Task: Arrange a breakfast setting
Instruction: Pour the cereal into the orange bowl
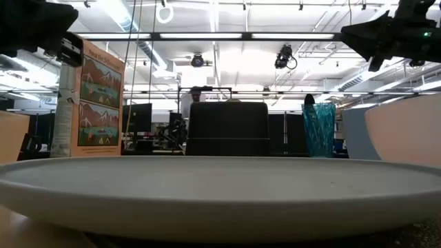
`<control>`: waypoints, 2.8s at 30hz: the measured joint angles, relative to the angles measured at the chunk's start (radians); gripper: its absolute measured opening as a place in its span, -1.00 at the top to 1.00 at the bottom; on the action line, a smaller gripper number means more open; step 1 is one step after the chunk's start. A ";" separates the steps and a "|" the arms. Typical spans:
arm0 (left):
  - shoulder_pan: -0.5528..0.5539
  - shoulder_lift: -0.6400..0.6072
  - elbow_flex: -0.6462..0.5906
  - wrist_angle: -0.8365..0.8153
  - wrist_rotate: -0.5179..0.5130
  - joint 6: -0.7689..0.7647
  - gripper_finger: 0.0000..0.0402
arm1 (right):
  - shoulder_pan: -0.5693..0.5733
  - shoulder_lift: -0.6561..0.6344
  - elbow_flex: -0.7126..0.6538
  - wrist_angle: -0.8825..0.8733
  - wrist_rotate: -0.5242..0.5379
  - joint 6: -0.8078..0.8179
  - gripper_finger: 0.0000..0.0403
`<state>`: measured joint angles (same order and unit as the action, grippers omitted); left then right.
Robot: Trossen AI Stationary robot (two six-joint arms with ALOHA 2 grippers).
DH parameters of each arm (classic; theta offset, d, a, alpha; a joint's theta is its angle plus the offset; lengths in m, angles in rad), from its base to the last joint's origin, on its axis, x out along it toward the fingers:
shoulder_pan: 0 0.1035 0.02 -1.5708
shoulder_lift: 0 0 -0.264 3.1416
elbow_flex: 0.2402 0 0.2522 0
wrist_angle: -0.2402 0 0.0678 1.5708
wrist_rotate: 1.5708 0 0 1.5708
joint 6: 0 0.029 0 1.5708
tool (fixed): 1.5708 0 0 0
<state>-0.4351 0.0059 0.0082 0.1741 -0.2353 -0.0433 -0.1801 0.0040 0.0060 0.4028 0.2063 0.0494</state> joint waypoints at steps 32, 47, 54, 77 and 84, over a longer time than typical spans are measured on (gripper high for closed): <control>-0.001 0.331 0.648 -0.961 -0.216 -0.594 0.83 | -0.001 0.023 0.000 0.159 -0.185 0.195 0.35; 0.000 0.708 0.861 -1.745 -0.248 -1.408 0.83 | 0.000 0.210 0.000 0.243 -0.234 0.065 0.35; 0.047 0.806 0.803 -1.746 -0.261 -1.484 0.49 | 0.000 0.219 0.000 0.256 -0.306 0.061 0.35; 0.601 0.849 0.809 -1.697 -0.423 -1.193 -0.21 | 0.017 0.464 0.131 0.101 -0.443 -0.008 0.35; 0.707 0.849 0.809 -1.482 -0.396 -0.965 -0.21 | 0.043 0.569 0.154 0.165 -0.437 -0.024 0.35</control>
<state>0.2716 0.8553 0.8177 -1.3075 -0.6314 -1.0087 -0.1375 0.5726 0.1604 0.5676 -0.2304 0.0252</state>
